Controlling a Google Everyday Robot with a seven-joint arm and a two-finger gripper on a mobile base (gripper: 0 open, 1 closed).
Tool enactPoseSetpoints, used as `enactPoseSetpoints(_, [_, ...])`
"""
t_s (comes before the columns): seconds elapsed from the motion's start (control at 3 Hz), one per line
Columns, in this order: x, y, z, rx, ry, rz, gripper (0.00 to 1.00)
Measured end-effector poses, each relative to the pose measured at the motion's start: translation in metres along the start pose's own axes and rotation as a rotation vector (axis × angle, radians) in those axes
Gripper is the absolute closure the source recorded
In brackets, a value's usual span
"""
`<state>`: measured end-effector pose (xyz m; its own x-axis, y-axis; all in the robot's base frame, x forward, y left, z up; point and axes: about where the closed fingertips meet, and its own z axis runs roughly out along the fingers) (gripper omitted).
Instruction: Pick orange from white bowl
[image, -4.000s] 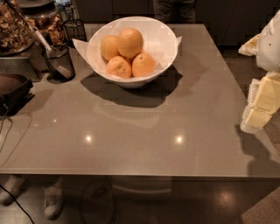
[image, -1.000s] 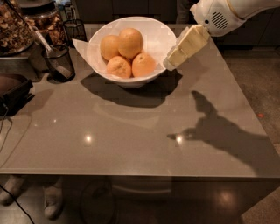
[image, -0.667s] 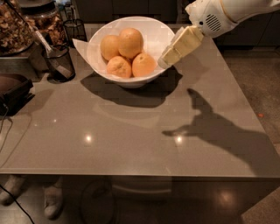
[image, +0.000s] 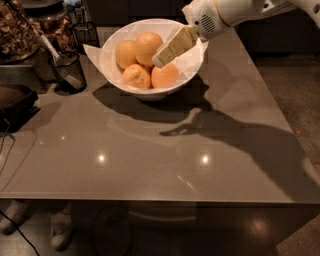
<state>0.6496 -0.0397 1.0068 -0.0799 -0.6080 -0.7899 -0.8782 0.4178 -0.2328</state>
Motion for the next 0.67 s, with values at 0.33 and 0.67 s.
enactPoseSetpoints(0.33, [-0.003, -0.002, 0.002, -0.001, -0.006, -0.002, 0.00])
enactPoseSetpoints(0.67, [-0.006, -0.006, 0.020, 0.004, -0.055, 0.002, 0.00])
